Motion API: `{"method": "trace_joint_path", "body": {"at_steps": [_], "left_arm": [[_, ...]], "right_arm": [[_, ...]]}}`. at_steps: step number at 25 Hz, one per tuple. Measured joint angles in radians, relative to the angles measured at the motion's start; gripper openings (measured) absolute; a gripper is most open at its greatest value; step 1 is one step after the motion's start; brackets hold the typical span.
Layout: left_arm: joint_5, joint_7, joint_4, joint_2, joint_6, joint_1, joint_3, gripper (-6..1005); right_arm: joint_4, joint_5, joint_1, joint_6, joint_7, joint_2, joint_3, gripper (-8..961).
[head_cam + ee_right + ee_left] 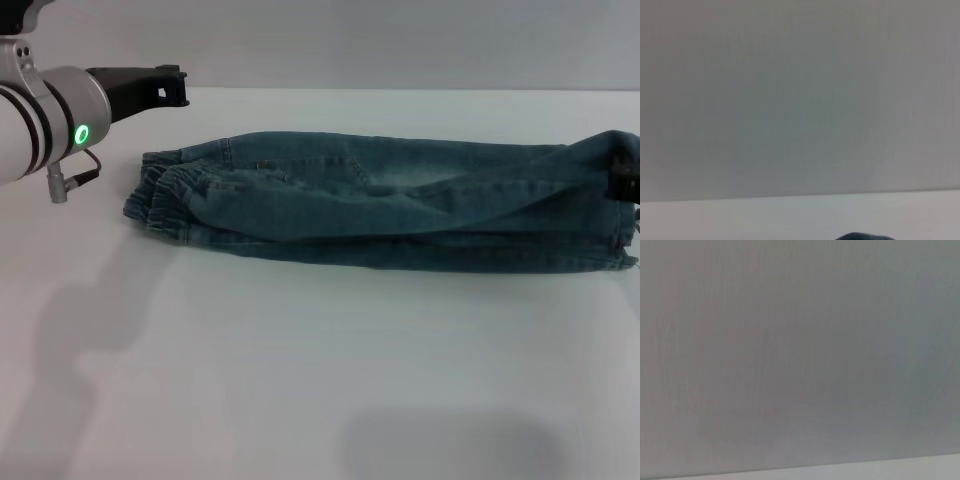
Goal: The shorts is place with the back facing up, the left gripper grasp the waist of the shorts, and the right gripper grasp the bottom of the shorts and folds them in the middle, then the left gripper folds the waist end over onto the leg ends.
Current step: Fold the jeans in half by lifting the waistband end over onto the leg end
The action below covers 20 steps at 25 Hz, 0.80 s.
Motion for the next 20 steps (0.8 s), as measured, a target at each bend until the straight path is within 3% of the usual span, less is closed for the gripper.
{"method": "trace_joint_path", "body": {"at_steps": [8,14,18,20], "left_arm": [[0.0,0.0,0.016,0.0,0.016,0.001,0.001,8],[-0.001,0.0,0.017,0.001,0.021,0.006,0.007,8],[-0.002,0.001,0.01,0.002,0.017,0.012,0.003,8],[-0.002,0.001,0.007,0.003,0.015,0.015,0.002,8]], "right_arm": [[-0.263,0.008,0.121,0.184,0.002,-0.004,0.041,77],[-0.43,0.008,0.201,0.247,0.002,-0.003,0.092,200],[-0.416,0.008,0.174,0.255,0.006,-0.001,0.107,282],[-0.35,0.008,0.117,0.284,0.013,0.0,0.077,342]]}}
